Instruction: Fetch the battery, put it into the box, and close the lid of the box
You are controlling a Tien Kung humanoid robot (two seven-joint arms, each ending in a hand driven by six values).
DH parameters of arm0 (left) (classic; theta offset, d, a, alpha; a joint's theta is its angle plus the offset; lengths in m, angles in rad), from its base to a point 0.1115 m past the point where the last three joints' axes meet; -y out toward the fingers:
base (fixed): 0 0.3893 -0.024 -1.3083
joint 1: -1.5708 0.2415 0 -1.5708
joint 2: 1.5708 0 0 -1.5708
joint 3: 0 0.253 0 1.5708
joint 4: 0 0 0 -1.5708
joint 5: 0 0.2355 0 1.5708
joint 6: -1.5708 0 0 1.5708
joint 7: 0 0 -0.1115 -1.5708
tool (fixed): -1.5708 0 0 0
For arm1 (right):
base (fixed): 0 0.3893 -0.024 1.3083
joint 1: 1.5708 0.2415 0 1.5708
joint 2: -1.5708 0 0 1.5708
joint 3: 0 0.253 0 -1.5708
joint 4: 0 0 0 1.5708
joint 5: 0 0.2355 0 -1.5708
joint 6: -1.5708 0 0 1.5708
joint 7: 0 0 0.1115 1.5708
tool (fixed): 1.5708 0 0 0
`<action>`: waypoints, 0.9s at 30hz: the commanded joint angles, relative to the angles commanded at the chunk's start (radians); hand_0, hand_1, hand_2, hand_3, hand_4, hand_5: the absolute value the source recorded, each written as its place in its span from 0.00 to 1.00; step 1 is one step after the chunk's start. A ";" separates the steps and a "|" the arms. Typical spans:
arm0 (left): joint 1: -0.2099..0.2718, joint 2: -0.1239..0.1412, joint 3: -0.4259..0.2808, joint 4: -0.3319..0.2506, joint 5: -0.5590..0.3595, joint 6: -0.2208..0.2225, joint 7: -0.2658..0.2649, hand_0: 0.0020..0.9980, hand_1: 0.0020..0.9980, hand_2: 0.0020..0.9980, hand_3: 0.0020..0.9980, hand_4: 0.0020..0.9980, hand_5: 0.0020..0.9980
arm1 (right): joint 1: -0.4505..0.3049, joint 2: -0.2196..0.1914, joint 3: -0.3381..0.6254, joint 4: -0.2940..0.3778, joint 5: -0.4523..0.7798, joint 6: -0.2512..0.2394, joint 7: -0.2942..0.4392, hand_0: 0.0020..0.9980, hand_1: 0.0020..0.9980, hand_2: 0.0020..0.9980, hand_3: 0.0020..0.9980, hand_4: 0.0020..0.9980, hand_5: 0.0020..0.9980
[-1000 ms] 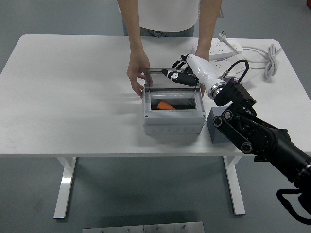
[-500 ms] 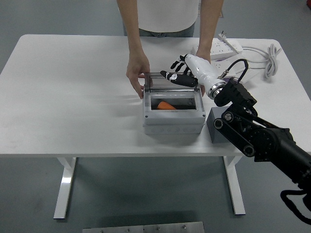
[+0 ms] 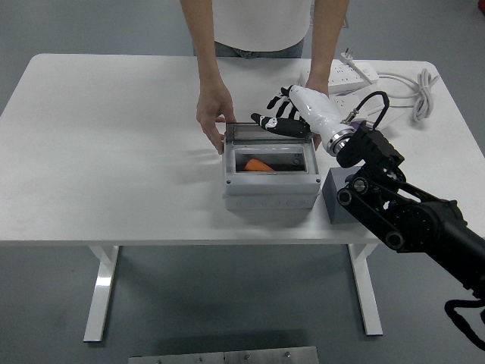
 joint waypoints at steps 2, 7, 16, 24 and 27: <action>0.000 -0.001 0.002 0.000 -0.003 0.001 -0.001 0.63 0.70 0.57 0.54 0.50 0.00 | -0.004 -0.002 -0.005 0.007 0.001 0.005 -0.005 0.25 0.37 0.48 0.53 0.86 0.75; 0.001 -0.001 0.005 0.000 -0.007 0.004 -0.003 0.63 0.70 0.57 0.54 0.50 0.00 | -0.011 -0.012 -0.021 0.034 0.002 0.023 -0.020 0.24 0.36 0.47 0.51 0.85 0.75; 0.000 0.001 0.004 0.001 -0.004 0.008 -0.007 0.63 0.70 0.57 0.54 0.50 0.00 | -0.020 -0.029 -0.026 0.071 0.006 0.020 -0.030 0.19 0.31 0.39 0.40 0.84 0.77; -0.001 0.000 0.004 0.001 -0.002 0.008 -0.009 0.63 0.70 0.57 0.54 0.50 0.00 | -0.025 -0.035 -0.020 0.079 0.021 0.023 -0.031 0.15 0.27 0.33 0.34 0.83 0.77; -0.001 0.000 0.004 0.001 -0.001 0.008 -0.010 0.63 0.70 0.57 0.54 0.50 0.00 | -0.028 -0.036 -0.021 0.081 0.032 0.032 -0.032 0.15 0.27 0.33 0.34 0.83 0.77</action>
